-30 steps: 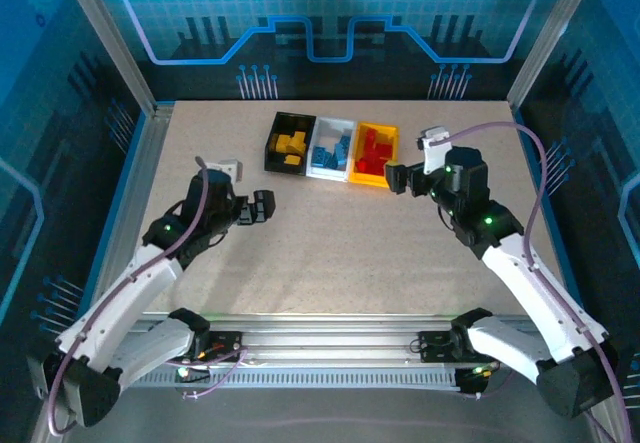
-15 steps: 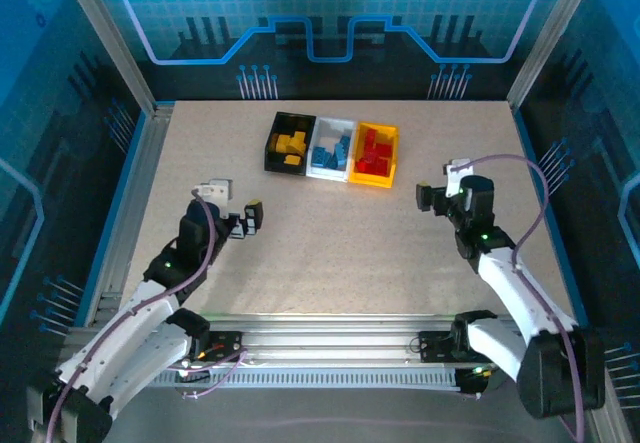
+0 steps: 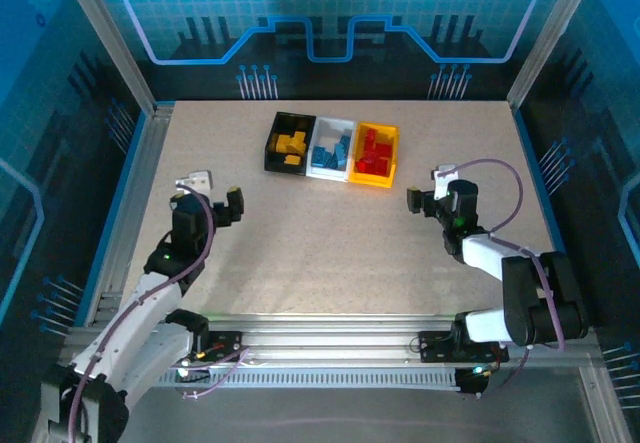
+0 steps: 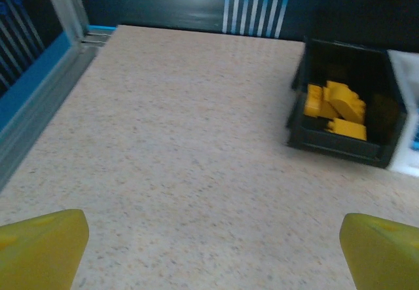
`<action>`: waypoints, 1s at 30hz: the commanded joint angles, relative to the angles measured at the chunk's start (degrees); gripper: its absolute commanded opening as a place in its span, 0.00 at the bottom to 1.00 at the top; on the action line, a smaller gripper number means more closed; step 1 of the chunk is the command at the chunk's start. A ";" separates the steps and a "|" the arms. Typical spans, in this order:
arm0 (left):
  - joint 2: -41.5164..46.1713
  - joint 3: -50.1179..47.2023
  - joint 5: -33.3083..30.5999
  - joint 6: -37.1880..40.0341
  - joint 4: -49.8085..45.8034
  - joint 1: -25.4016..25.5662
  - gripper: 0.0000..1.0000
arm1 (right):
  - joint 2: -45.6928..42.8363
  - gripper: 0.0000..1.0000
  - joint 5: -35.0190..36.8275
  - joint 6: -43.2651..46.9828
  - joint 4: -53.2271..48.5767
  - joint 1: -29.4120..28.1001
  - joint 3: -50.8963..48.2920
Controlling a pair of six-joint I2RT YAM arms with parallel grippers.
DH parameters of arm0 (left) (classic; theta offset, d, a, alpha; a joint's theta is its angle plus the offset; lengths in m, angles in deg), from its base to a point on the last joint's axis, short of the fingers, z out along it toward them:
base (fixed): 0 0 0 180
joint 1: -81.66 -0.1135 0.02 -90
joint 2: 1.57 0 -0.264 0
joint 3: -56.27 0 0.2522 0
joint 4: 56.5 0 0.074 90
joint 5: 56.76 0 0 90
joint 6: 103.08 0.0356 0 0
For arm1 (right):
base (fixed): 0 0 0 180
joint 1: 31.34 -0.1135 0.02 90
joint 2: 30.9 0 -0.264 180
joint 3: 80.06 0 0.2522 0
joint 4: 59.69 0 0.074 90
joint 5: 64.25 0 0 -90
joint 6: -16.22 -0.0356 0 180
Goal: Sort the legos into containers by color
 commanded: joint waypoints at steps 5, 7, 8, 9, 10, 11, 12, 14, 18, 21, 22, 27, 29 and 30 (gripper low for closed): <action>-8.57 -1.85 -0.59 3.48 11.07 -3.58 0.99 | 2.07 1.00 -1.40 -0.16 9.69 1.80 -1.99; -11.83 -2.03 1.94 6.23 14.00 -4.26 0.99 | 2.81 1.00 -1.65 -0.54 12.00 2.12 -2.99; -13.84 -1.95 2.56 7.07 15.45 -4.64 0.99 | 2.87 1.00 -2.03 -0.65 12.13 2.25 -2.87; -15.82 -1.86 2.85 7.20 16.87 -5.00 0.99 | 3.08 1.00 -2.48 -0.41 12.25 2.40 -2.94; -17.36 -1.86 3.31 6.49 18.65 -5.51 0.99 | 3.22 1.00 -3.03 -0.14 12.31 2.42 -2.91; -19.07 -2.18 4.15 5.59 21.21 -6.08 0.99 | 3.47 1.00 -3.91 0.23 12.55 2.42 -2.88; -20.81 -2.46 4.64 4.67 24.00 -6.56 0.99 | 3.65 1.00 -4.87 0.63 12.78 2.38 -2.87; -24.05 -2.24 4.80 3.10 27.89 -7.13 0.99 | 3.85 1.00 -5.95 1.11 13.08 2.38 -2.98; -30.09 -0.52 6.98 5.40 31.68 -7.70 0.99 | 3.99 1.00 -6.28 1.19 13.53 2.42 -3.21; -31.90 -0.68 8.30 6.52 33.55 -8.18 0.99 | 4.19 1.00 -7.10 1.46 13.68 2.42 -3.21; -32.28 -1.16 9.02 6.56 34.48 -8.53 0.99 | 4.31 1.00 -7.48 1.62 13.79 2.40 -3.26; -33.32 -4.19 14.27 5.92 40.15 -10.43 0.99 | 4.63 1.00 -7.97 1.93 13.53 2.42 -2.88; -33.39 -5.06 17.59 6.38 41.62 -11.07 0.99 | 4.89 1.00 -8.25 2.11 13.62 2.35 -2.87; -33.35 -5.27 19.09 6.73 42.15 -11.38 0.99 | 4.91 1.00 -8.29 2.15 13.69 2.28 -2.88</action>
